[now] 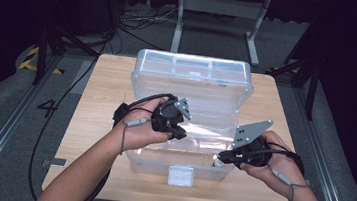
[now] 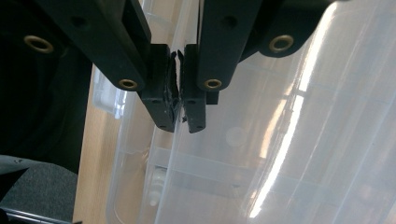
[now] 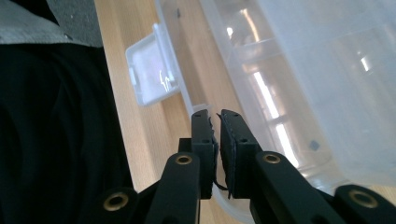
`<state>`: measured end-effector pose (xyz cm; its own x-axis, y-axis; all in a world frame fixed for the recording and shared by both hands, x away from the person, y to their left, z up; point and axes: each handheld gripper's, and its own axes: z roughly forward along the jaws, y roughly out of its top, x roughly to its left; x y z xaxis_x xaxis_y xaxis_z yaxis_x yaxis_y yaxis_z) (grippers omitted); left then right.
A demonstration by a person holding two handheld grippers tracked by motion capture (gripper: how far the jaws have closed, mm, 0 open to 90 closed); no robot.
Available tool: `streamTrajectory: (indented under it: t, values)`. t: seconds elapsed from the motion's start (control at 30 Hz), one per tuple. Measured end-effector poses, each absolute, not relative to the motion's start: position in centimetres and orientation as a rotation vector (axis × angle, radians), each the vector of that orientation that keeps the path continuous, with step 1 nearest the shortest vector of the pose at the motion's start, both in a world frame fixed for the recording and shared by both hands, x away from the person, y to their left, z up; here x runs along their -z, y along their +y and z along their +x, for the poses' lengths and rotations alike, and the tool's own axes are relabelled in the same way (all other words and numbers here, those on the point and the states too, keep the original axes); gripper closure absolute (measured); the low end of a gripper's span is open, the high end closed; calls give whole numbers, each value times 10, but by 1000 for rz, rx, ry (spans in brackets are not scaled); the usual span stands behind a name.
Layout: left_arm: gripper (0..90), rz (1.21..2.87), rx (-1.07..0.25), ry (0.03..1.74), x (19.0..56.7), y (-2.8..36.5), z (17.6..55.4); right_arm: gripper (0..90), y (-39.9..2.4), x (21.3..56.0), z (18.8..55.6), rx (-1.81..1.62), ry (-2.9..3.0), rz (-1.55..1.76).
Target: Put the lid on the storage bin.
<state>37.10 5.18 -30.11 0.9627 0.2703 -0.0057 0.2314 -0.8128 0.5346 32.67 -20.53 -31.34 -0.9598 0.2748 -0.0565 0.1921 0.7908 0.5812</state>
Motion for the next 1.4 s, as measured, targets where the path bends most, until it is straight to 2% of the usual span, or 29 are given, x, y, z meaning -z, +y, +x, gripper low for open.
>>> streamTrajectory:
  t: [0.27, 0.57, 0.73, 1.4]
  values:
    - [847, 2531, -60, 368, 304, 55, 372, 900, -219, 304, 334, -1057, 2729, 445]
    - [847, 2535, -65, 372, 305, 55, 369, 900, -233, 301, 340, -1211, 2590, 534]
    - [849, 2548, -112, 355, 305, 53, 365, 900, -241, 299, 344, -1282, 2508, 577]
    - [848, 2534, -107, 363, 308, 54, 362, 900, -262, 300, 364, -1437, 2294, 802]
